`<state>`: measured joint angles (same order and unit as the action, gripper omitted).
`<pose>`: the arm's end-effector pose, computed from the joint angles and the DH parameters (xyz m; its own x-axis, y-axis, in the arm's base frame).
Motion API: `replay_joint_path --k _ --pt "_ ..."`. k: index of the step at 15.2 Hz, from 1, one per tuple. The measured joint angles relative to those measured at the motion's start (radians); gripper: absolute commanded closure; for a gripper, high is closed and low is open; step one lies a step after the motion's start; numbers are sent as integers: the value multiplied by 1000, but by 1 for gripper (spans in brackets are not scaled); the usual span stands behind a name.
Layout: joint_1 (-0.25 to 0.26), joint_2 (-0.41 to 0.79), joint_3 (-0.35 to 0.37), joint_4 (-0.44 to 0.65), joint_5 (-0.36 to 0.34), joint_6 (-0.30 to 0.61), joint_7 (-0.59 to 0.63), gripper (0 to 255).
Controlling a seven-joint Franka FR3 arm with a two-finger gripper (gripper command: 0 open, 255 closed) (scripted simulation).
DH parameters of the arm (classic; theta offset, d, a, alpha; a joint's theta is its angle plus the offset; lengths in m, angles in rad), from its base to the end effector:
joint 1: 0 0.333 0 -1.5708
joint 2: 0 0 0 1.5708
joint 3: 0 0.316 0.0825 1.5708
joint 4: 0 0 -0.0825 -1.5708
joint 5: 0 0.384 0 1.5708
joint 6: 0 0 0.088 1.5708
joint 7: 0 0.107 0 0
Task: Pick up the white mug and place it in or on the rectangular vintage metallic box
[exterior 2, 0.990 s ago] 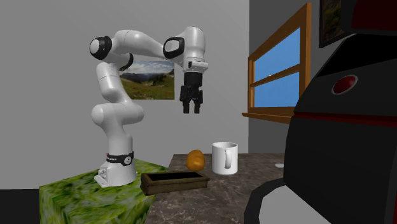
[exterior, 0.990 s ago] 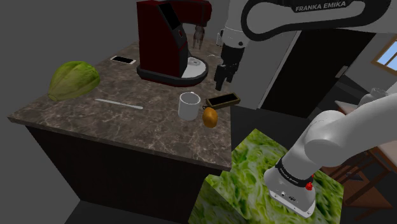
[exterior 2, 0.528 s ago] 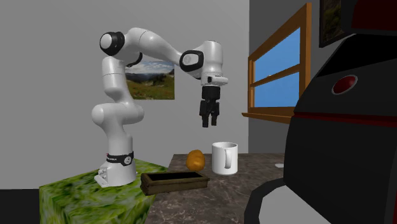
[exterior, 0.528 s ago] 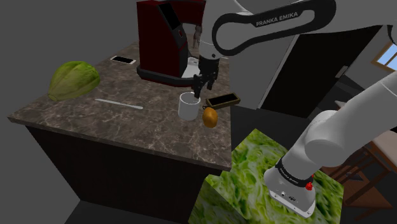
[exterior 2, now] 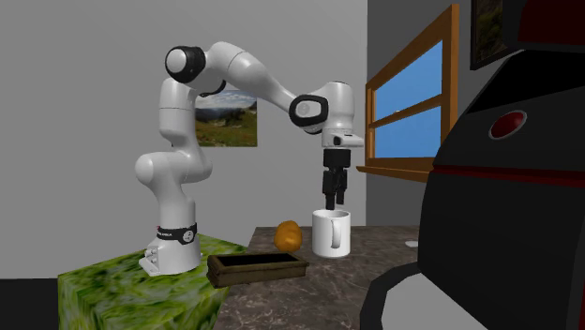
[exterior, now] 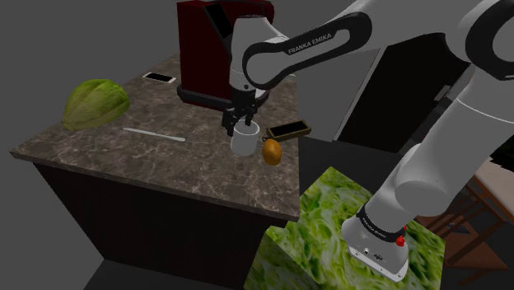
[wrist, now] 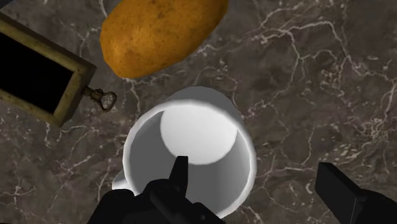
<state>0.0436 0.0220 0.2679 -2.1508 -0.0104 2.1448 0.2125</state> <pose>0.5119 0.1640 0.3886 0.9942 0.1044 -0.0260 0.1047 -0.9945 0.0084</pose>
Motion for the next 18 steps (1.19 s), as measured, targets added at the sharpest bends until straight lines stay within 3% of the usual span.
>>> replay_joint_path --k 7,13,14,18 --pt "3 61 0 -27 -20 86 16 0" --pt "3 63 0 -31 -21 93 18 0" --pt "3 63 0 -31 -21 93 18 255" --pt "3 63 0 -31 -21 93 18 255"
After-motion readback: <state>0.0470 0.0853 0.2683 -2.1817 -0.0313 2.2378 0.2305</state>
